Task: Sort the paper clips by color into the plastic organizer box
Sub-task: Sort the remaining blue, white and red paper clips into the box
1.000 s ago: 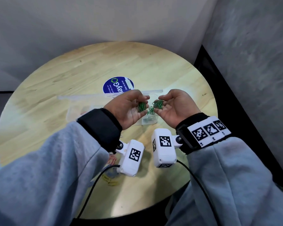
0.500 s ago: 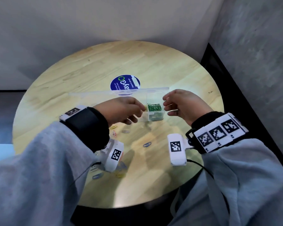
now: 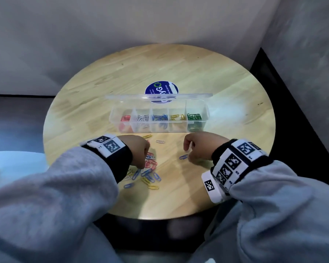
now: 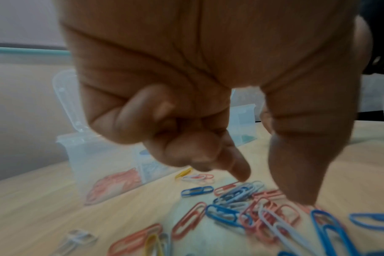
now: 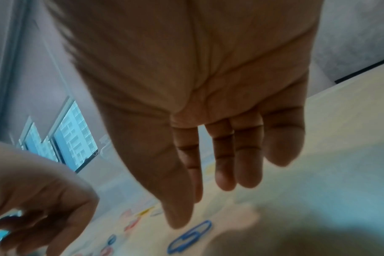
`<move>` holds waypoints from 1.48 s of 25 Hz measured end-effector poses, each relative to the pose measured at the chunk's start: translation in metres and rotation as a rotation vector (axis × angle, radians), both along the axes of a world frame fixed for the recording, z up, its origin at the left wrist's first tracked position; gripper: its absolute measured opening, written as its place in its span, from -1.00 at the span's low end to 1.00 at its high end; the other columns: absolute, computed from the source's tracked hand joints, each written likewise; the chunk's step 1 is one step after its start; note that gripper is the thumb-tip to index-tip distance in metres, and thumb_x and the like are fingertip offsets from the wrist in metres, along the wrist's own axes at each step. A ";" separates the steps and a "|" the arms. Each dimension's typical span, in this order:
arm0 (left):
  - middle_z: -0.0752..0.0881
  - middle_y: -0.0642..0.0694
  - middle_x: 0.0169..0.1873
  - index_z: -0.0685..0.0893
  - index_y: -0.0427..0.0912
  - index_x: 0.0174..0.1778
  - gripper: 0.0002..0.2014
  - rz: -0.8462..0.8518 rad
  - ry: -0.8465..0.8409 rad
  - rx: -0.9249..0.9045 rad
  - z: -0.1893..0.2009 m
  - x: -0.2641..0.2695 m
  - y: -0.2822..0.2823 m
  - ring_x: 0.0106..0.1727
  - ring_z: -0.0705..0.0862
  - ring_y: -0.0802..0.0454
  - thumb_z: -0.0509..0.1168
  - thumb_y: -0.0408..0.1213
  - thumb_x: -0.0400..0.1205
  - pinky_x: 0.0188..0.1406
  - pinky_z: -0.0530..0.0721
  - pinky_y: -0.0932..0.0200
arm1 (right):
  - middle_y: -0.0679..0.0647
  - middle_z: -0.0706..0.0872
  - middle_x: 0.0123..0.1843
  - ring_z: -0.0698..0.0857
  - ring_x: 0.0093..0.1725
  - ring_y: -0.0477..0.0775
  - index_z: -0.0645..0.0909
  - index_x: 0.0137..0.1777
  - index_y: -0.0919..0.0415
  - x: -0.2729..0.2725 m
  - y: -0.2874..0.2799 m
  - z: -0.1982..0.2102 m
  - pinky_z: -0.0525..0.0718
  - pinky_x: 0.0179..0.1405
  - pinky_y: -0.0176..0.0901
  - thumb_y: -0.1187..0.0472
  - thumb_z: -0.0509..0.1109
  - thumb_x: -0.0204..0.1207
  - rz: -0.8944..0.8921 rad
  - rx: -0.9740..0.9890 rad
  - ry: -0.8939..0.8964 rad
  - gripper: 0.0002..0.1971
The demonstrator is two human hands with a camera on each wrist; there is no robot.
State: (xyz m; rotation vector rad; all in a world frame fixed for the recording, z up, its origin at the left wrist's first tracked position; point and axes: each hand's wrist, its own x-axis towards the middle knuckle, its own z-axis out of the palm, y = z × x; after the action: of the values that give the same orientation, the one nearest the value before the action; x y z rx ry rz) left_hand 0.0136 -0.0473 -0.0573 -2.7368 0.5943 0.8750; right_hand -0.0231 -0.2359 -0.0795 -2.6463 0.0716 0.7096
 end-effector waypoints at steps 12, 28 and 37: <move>0.55 0.07 -0.20 0.61 0.02 -0.06 -0.87 0.133 -0.097 -0.115 -0.013 0.005 0.018 -0.12 0.51 0.05 0.35 -0.22 0.51 -0.44 0.32 0.27 | 0.03 0.57 -0.25 0.53 -0.20 0.08 0.53 -0.18 0.15 -0.001 0.021 -0.005 0.38 -0.51 -0.26 0.29 0.30 0.46 0.164 -0.167 0.066 -0.96; 0.62 0.05 -0.32 0.59 -0.03 -0.31 -0.81 0.211 0.032 -0.198 -0.025 0.009 0.028 -0.25 0.54 0.08 0.42 -0.05 0.50 -0.42 0.39 0.27 | -0.01 0.53 -0.45 0.54 -0.46 -0.01 0.65 -0.32 0.08 0.004 0.030 0.005 0.62 -0.25 -0.20 0.35 0.23 0.54 -0.104 0.424 0.180 -0.72; 0.67 -0.15 -0.44 0.41 -0.18 -0.35 -0.77 0.771 0.380 -0.843 -0.013 0.001 0.049 -0.59 0.66 0.12 0.22 -0.49 0.59 -0.65 0.58 0.38 | 0.16 0.58 -0.38 0.54 -0.44 0.08 0.51 -0.30 0.24 -0.003 0.051 0.003 0.58 -0.48 -0.27 0.42 0.11 0.56 -0.097 0.435 0.303 -0.76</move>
State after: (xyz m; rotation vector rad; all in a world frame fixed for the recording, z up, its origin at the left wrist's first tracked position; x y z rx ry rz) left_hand 0.0145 0.0014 -0.0702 -3.6712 -0.1518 1.6356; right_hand -0.0265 -0.1853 -0.0764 -2.0965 0.1143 0.9646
